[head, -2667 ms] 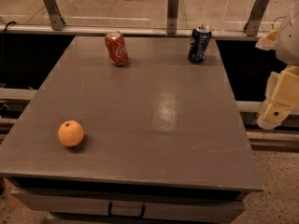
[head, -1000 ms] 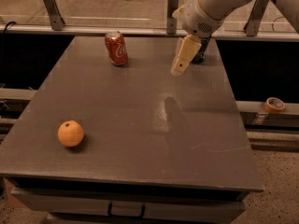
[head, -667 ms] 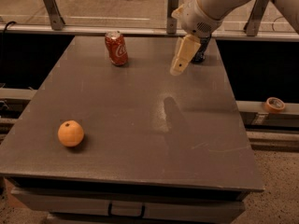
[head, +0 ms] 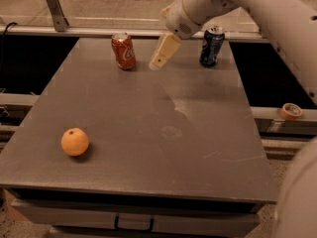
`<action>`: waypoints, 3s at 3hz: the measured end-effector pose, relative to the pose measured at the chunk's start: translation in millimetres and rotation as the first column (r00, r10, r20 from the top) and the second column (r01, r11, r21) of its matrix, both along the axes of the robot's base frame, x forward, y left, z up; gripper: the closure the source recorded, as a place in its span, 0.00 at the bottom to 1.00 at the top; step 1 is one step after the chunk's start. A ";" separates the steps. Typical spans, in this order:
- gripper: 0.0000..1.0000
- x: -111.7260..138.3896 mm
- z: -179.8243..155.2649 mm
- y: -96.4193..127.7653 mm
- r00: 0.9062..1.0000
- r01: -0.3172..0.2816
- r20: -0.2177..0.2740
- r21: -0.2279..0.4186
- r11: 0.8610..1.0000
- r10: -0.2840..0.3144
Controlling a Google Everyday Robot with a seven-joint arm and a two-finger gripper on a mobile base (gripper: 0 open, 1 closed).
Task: Pick coke can
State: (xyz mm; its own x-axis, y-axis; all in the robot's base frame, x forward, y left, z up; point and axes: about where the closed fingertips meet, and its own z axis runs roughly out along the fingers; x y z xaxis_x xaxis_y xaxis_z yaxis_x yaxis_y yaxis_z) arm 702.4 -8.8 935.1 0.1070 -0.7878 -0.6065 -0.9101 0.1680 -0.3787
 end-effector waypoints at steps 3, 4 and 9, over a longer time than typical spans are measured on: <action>0.00 53.4 -20.4 104.0 0.992 0.056 -0.121 0.299 0.953 -0.020; 0.00 62.6 -47.6 110.4 0.982 0.124 -0.179 0.347 0.930 -0.064; 1.00 19.9 31.5 117.5 0.988 -0.029 -0.103 0.607 0.794 0.115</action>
Offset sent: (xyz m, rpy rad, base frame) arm 0.0593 0.1377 -0.0021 0.3662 0.1360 0.0250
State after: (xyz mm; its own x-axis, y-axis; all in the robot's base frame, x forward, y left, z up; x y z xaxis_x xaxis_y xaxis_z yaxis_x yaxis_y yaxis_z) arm 722.3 108.8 966.5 0.0365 -0.2520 -0.9670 -0.9617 0.2542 -0.1026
